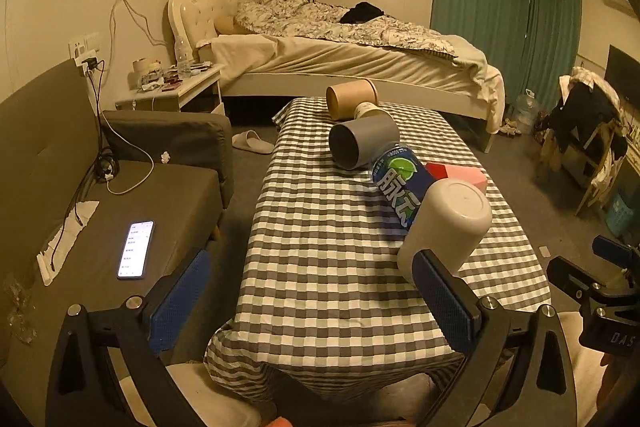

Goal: Flip cup upside down

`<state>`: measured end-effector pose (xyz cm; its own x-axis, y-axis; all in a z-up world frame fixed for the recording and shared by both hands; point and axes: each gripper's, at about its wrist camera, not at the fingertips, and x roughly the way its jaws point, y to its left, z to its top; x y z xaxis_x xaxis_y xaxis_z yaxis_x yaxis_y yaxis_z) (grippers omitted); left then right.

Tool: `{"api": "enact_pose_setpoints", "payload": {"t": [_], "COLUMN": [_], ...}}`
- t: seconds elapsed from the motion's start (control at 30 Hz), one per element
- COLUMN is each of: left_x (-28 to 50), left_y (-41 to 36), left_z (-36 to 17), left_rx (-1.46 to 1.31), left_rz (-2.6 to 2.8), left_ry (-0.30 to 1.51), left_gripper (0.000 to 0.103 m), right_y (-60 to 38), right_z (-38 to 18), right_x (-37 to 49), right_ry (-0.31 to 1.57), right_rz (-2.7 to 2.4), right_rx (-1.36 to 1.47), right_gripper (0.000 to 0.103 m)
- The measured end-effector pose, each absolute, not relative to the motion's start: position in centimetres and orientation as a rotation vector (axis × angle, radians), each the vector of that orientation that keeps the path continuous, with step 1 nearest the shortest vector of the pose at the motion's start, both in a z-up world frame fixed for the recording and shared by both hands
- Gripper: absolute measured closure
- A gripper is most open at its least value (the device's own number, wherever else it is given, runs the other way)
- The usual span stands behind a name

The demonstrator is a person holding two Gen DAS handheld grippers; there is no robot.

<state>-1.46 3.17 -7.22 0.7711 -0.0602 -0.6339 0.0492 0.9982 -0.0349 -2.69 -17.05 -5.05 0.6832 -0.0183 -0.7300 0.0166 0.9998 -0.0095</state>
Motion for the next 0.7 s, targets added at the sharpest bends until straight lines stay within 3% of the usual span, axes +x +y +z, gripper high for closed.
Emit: {"api": "enact_pose_setpoints", "payload": {"t": [0.7], "left_x": [-1.6], "left_y": [3.14], "left_z": [-7.15], "left_rx": [-0.017], "left_rz": [-0.058], "left_ry": [0.687], "left_gripper": [0.0], "right_y": [-16.41], "right_z": [-4.86], "right_x": [-2.98], "right_ry": [0.812], "right_rz": [-0.01], "right_rx": [-0.019], "right_gripper": [0.0]}}
